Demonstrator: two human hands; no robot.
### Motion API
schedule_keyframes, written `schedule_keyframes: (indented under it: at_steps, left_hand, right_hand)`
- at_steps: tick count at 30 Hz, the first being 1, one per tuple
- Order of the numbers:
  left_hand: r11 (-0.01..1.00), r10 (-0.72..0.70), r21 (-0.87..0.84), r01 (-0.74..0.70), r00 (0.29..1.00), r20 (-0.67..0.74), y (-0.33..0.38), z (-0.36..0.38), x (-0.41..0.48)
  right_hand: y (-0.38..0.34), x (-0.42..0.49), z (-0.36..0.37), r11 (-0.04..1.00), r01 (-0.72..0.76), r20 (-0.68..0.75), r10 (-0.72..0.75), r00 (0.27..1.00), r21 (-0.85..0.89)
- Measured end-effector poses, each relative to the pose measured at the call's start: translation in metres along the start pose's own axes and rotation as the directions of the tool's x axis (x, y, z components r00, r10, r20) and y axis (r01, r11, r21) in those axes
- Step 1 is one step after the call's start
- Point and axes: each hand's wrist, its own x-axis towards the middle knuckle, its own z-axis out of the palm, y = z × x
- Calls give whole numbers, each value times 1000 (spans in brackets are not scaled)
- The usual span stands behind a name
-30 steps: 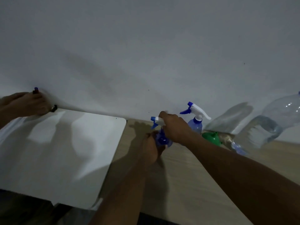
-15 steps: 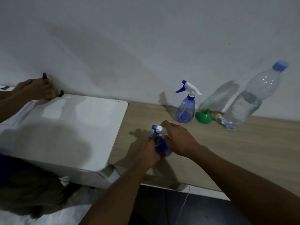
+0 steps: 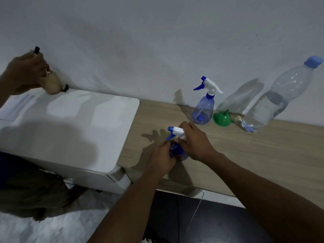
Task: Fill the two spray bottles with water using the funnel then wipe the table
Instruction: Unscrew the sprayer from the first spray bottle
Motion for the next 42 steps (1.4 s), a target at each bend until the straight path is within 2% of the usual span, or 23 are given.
schedule_keyframes:
  at_steps: [5, 7, 10, 12, 15, 19, 24, 28, 32, 37, 42]
  left_hand:
    - [998, 46, -31, -46, 999, -21, -1, -3, -2]
    - [997, 66, -39, -66, 998, -12, 0, -3, -3]
    - [998, 68, 4, -68, 997, -23, 1, 0, -4]
    - [997, 72, 15, -72, 997, -25, 0, 1, -4]
    - [998, 69, 13, -68, 997, -30, 0, 1, -4]
    - [998, 59, 29, -58, 998, -37, 2, 3, -4]
    - [999, 41, 9, -40, 999, -36, 2, 6, -5]
    - [999, 54, 5, -53, 998, -35, 3, 7, -5]
    - [998, 56, 12, -55, 997, -62, 1, 10, -7]
    - [999, 46, 24, -45, 997, -63, 1, 9, -6]
    - [998, 54, 27, -53, 996, -69, 1, 10, -7]
  right_hand:
    - [0, -1, -8, 992, 25, 87, -35, 996, 120]
    - [5, 0, -10, 997, -3, 119, -6, 993, 76]
    - [5, -2, -4, 1000, -23, 41, 23, 999, 3]
    - [2, -5, 1, 999, -11, 11, 10, 1000, 48]
    - [4, -10, 0, 992, 25, 41, -30, 999, 125]
    - [7, -12, 0, 997, -38, 23, 37, 999, 70]
    - [10, -12, -1, 995, 12, 76, -19, 997, 100]
    - [11, -11, 1, 998, -57, 39, 56, 998, 18]
    - [12, -16, 2, 995, -23, 33, 20, 999, 94]
    - [12, -13, 1, 998, -56, -1, 56, 998, -41]
    - [12, -16, 1, 999, -5, 29, 4, 1000, 54]
